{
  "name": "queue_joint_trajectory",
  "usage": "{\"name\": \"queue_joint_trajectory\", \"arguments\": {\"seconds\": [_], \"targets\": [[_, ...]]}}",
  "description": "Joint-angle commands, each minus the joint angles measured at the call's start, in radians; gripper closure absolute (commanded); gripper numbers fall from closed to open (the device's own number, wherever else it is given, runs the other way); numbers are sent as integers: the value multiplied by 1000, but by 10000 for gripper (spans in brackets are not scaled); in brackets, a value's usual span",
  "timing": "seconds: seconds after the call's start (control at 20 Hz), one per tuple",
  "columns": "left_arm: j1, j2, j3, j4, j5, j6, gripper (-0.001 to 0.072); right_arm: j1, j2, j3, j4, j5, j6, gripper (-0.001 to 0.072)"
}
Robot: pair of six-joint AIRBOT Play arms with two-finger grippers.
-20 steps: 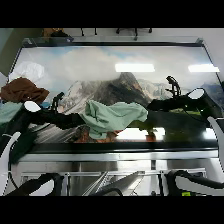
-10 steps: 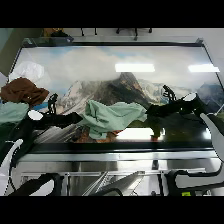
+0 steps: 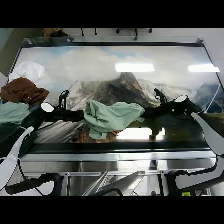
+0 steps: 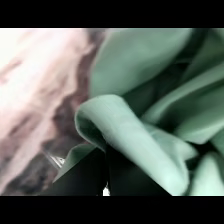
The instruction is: Fold the shirts.
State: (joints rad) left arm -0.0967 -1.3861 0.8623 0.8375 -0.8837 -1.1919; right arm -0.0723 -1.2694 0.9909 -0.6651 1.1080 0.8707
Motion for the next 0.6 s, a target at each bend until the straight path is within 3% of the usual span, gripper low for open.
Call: {"name": "queue_joint_trajectory", "arguments": {"seconds": [0.0,0.25,0.45,0.55], "targets": [[0,35,150,0,-168,4,691,-16,91,66,42,122,-3,691],[73,337,425,-3,-306,-56,691,-146,363,353,137,208,19,691],[77,579,679,1,-269,-68,691,-181,552,592,176,146,-21,691],[77,671,799,59,-227,-78,692,-181,631,686,121,58,-26,692]]}}
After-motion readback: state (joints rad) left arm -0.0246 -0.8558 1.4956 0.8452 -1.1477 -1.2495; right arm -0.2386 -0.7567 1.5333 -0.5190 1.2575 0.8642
